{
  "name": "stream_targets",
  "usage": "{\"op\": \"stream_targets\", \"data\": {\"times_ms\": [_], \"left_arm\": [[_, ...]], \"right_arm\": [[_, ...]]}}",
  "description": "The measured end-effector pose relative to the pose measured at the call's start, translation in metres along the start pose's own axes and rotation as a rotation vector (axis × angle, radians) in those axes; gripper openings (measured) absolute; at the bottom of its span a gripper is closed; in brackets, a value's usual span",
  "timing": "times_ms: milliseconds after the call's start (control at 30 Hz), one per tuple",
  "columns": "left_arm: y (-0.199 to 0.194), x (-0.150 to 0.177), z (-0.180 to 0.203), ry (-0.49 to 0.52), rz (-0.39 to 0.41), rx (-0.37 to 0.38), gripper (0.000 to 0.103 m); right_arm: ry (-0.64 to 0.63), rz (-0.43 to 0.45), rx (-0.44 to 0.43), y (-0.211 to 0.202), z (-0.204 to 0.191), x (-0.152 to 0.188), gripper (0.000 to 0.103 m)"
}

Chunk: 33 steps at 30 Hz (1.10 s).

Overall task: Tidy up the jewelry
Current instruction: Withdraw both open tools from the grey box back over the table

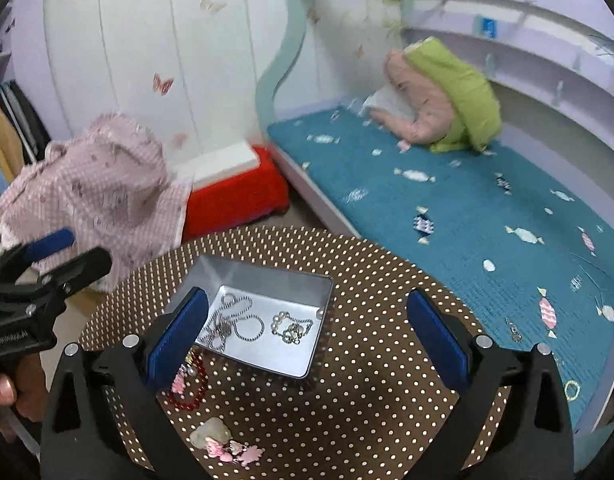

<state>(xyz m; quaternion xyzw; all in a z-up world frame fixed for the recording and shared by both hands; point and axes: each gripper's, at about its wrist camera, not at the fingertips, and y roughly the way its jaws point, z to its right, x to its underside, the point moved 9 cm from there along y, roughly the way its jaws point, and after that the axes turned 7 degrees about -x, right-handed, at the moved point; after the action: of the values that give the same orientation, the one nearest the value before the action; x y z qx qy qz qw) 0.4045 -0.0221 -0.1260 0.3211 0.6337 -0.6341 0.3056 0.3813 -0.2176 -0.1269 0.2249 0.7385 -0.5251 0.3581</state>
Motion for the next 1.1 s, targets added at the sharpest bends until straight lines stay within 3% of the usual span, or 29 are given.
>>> {"op": "stream_targets", "data": {"times_ms": [233,733,1100], "left_arm": [[-0.047,0.007,-0.012,-0.029,0.072,-0.032,0.098],[-0.133,0.018,-0.012,-0.009,0.224,-0.090,0.098],[-0.143,0.046,-0.020,-0.043,0.218,-0.091,0.098]], "right_arm": [[0.002,0.119,0.032,-0.046,-0.007,-0.009,0.096],[-0.023,0.254,0.049,-0.115,-0.041,0.011,0.096],[-0.012,0.222,0.053,-0.113,-0.044,0.045,0.096]]}}
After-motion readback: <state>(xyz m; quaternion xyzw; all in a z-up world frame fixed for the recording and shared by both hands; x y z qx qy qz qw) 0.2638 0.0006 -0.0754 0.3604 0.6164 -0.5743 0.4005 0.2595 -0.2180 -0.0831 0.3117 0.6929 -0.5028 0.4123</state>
